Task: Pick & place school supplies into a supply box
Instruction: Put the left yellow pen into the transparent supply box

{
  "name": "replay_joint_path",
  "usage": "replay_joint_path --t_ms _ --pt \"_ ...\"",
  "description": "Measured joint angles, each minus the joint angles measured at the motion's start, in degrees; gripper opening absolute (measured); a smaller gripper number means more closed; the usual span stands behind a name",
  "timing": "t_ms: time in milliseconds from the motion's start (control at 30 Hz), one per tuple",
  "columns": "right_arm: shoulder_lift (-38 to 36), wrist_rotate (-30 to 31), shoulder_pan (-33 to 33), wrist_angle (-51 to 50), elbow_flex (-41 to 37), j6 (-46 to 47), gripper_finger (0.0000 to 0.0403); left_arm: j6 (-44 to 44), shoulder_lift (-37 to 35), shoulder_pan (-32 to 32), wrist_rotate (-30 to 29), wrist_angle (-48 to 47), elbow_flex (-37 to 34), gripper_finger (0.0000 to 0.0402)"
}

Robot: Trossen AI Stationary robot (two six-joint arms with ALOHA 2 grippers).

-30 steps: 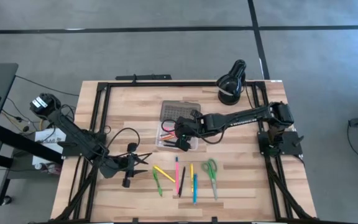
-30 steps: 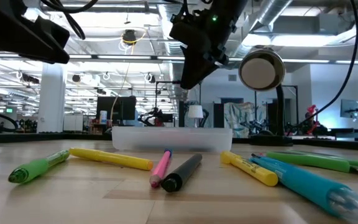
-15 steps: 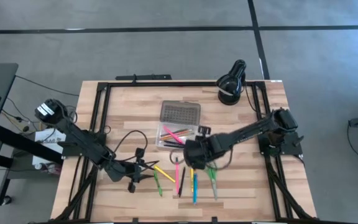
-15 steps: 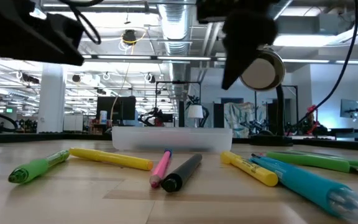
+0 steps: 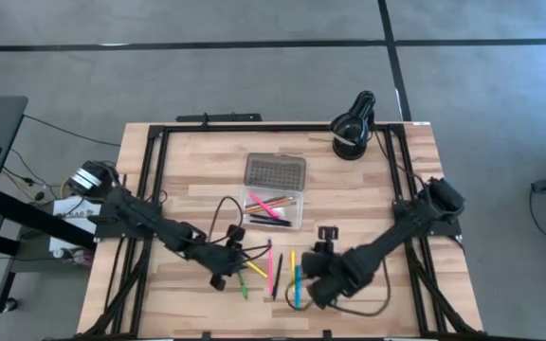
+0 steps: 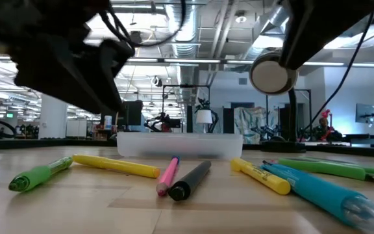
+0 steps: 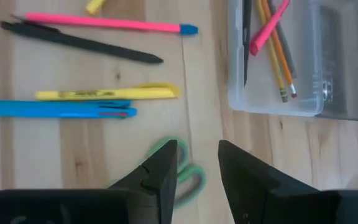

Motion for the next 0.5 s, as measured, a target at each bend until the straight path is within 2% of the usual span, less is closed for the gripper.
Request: replay_joint_path --t_ms 267,500 --pt "0.0 8.1 9.0 -0.2 0.0 7.5 0.0111 0.1 2.2 2.7 4.7 -3.4 1.5 0.0127" --pt "0.0 17.5 16.1 -1.8 0.0 15.2 0.0111 0.1 2.3 3.7 8.1 -3.7 1.5 0.0127"
